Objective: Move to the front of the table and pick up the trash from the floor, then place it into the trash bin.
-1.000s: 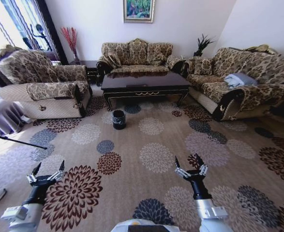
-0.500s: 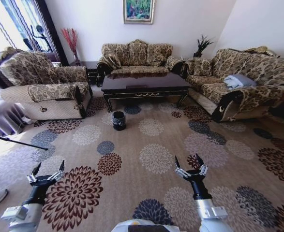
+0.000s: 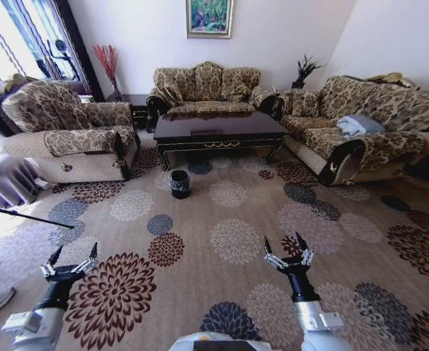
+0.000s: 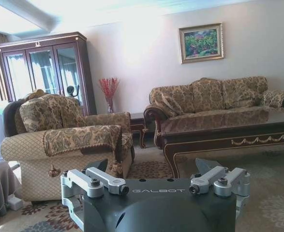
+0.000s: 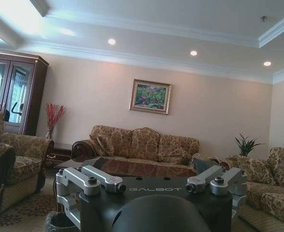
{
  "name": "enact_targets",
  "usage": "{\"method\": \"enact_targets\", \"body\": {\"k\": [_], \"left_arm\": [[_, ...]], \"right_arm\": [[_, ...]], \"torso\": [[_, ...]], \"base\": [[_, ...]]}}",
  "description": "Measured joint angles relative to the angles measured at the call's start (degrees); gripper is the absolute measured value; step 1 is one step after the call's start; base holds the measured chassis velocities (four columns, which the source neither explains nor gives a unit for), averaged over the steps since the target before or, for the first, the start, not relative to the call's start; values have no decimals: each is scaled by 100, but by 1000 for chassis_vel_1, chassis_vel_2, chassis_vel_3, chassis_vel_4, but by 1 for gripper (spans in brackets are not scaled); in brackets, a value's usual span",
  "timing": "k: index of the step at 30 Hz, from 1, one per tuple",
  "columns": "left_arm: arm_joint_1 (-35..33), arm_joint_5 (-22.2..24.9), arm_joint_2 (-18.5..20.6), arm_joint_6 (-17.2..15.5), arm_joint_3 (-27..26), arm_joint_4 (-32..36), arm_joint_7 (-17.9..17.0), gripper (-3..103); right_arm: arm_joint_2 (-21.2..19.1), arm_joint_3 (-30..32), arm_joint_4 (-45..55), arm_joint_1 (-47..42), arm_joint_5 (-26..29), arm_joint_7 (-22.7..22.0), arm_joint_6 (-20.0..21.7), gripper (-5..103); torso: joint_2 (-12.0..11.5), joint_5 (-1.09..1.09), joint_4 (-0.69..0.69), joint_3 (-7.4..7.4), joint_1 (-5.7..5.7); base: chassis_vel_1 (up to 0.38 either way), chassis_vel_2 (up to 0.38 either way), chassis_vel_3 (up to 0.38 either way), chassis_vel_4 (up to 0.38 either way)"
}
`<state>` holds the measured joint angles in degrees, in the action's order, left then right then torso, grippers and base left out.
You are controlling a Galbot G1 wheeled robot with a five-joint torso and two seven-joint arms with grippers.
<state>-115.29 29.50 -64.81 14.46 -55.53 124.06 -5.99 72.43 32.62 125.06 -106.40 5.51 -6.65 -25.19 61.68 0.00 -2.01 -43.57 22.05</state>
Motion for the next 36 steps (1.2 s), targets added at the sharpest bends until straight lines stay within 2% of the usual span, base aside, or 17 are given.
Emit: {"method": "enact_targets", "body": {"k": [22,36], "left_arm": [[0,0,0,0,0,0,0,100],[0,0,0,0,0,0,0,100]], "right_arm": [[0,0,0,0,0,0,0,100],[0,0,0,0,0,0,0,100]], "torso": [[615,0,0,-343,270],[634,0,0,-358,278]], "base": [[0,0,0,0],[0,0,0,0]]}}
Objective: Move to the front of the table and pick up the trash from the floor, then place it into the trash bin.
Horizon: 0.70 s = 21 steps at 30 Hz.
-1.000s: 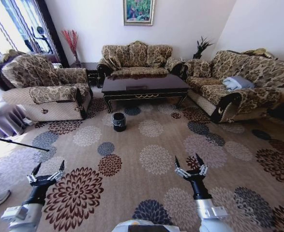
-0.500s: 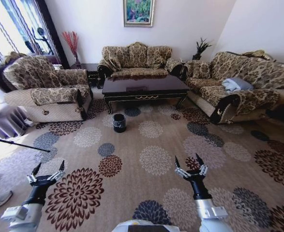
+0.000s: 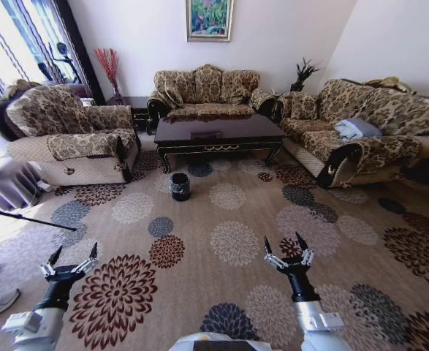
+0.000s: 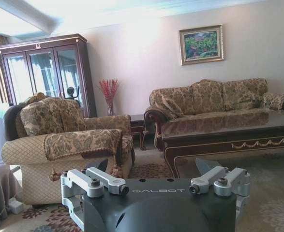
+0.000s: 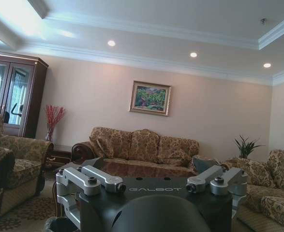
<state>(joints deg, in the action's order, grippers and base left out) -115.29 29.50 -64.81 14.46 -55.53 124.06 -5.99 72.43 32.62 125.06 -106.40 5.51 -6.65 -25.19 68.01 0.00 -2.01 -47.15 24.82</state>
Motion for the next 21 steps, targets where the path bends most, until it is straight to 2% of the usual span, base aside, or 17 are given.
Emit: {"method": "enact_targets", "body": {"k": [21], "left_arm": [[0,0,0,0,0,0,0,100]], "right_arm": [[0,0,0,0,0,0,0,100]], "torso": [[-43,0,0,25,-20]], "base": [[0,0,0,0]]}}
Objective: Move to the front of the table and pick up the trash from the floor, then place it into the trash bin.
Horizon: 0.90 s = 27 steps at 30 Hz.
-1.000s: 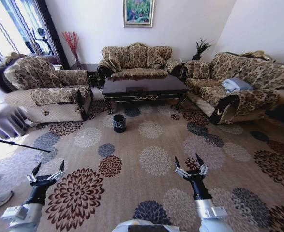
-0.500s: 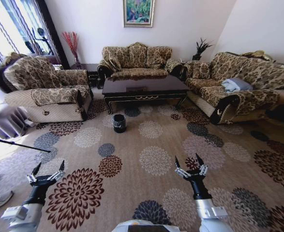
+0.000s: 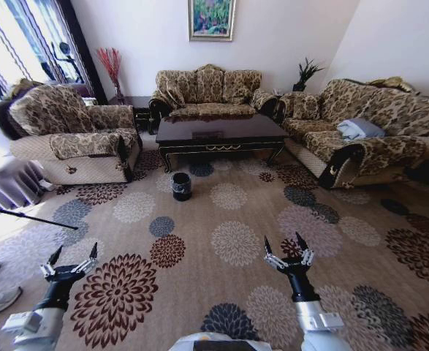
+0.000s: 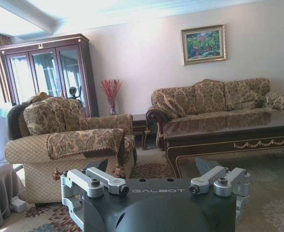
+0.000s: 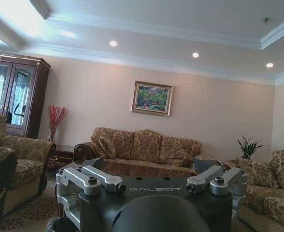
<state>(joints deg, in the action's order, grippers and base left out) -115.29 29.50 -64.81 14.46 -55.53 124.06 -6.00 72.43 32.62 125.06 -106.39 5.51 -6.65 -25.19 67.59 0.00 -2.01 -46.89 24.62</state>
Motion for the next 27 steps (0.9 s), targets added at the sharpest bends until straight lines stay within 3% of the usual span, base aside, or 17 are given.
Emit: {"method": "enact_targets", "body": {"k": [27], "left_arm": [[0,0,0,0,0,0,0,100]], "right_arm": [[0,0,0,0,0,0,0,100]], "torso": [[-19,0,0,11,-9]], "base": [[0,0,0,0]]}}
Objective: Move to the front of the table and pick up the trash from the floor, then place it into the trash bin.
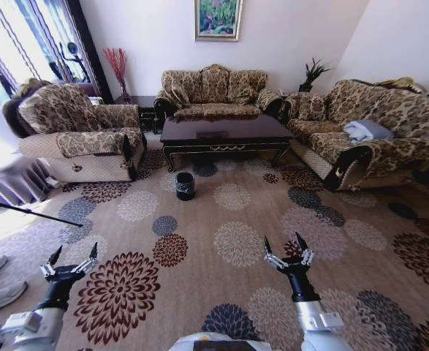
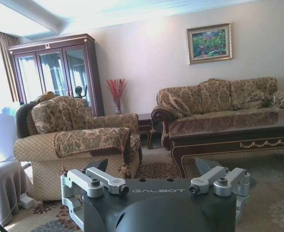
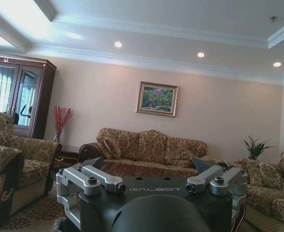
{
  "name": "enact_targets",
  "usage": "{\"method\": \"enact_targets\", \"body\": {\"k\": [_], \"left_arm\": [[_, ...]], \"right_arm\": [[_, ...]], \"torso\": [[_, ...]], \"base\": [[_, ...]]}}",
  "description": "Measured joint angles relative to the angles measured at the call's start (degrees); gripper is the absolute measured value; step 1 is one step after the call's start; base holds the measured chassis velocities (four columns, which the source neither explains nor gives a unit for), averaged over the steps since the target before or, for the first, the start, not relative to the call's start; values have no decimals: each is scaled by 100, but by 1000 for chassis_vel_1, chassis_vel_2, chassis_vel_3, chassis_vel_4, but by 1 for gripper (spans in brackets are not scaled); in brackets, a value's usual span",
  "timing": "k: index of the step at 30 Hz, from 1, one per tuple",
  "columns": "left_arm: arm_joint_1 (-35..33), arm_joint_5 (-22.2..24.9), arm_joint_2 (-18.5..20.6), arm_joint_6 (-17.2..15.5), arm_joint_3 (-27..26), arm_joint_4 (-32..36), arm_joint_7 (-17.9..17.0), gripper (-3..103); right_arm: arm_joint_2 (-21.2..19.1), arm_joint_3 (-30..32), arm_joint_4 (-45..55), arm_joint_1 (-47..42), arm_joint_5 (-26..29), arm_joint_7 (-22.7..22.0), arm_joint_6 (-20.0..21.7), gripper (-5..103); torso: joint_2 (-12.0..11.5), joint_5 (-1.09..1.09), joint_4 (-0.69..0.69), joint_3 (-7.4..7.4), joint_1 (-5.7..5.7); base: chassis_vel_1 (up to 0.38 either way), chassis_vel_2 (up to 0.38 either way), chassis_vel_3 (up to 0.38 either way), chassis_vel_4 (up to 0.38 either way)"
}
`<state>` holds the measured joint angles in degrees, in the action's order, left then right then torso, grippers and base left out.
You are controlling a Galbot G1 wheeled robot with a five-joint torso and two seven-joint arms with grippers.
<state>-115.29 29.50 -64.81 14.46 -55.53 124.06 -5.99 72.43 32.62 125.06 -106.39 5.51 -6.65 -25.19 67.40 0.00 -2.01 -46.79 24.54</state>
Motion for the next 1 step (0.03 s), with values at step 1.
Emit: {"method": "enact_targets", "body": {"k": [1], "left_arm": [[0,0,0,0,0,0,0,100]], "right_arm": [[0,0,0,0,0,0,0,100]], "torso": [[-1,0,0,0,0]], "base": [[0,0,0,0]]}}
